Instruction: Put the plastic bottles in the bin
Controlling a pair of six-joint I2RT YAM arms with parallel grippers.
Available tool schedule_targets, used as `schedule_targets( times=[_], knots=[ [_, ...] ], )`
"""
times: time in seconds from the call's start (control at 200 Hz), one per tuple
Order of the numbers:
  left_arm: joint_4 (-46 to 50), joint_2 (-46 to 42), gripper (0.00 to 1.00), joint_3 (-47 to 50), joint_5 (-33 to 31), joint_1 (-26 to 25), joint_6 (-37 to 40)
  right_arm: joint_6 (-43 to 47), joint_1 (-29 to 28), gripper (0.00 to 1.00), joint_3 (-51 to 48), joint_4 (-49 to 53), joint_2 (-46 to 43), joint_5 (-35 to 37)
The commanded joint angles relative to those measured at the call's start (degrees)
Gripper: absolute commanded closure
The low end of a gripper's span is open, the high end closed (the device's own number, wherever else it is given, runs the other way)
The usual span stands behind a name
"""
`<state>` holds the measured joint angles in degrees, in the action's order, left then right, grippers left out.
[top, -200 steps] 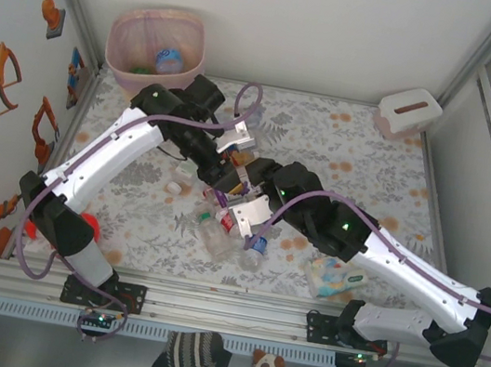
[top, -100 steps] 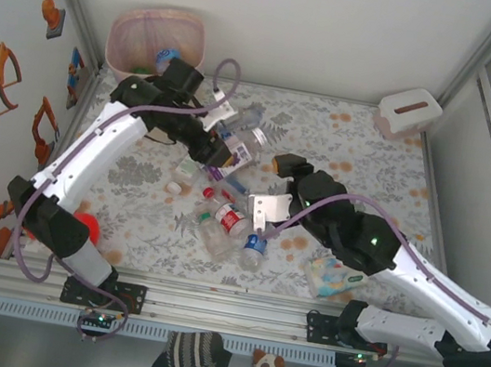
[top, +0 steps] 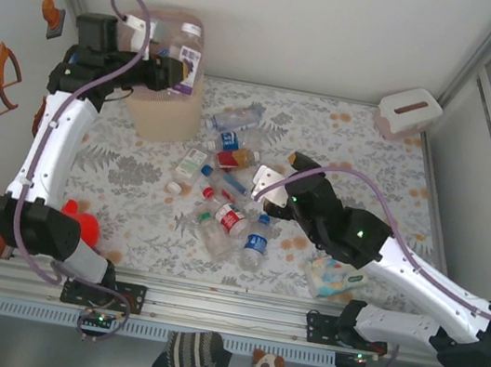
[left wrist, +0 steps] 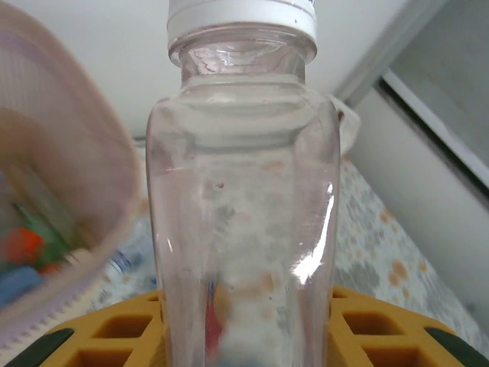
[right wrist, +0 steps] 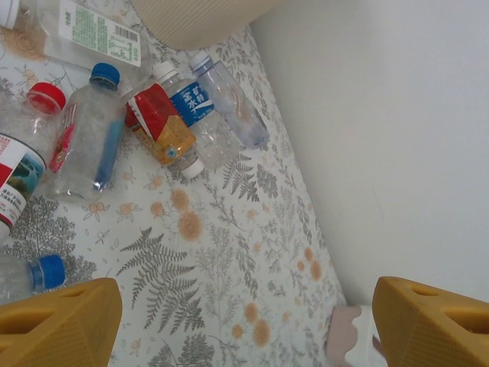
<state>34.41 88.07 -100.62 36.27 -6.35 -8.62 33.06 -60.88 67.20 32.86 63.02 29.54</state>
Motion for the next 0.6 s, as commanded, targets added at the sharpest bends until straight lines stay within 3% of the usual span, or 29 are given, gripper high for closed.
schedule_targets(
  times=[0.0,0.27,0.476,0.596],
  knots=[
    [-6.8,3.8,0.62,-5.4,2.6,3.2,-7.2,-7.0,0.2,0.16,3.4,0.7,0.7,3.4],
    [-8.3,16.3,0.61,-18.5,1.9,6.6,-14.7,-12.0,0.3,0.16,8.4,6.0,4.4,4.6],
    [-1.0,29.0,0.6,-33.7,3.0,7.7,-16.4,-12.4,0.2,0.16,9.4,7.7,5.2,5.2],
    [-0.4,33.5,0.6,-36.3,4.4,8.1,-18.4,-12.7,0.3,0.16,9.4,7.6,4.8,4.8]
  ],
)
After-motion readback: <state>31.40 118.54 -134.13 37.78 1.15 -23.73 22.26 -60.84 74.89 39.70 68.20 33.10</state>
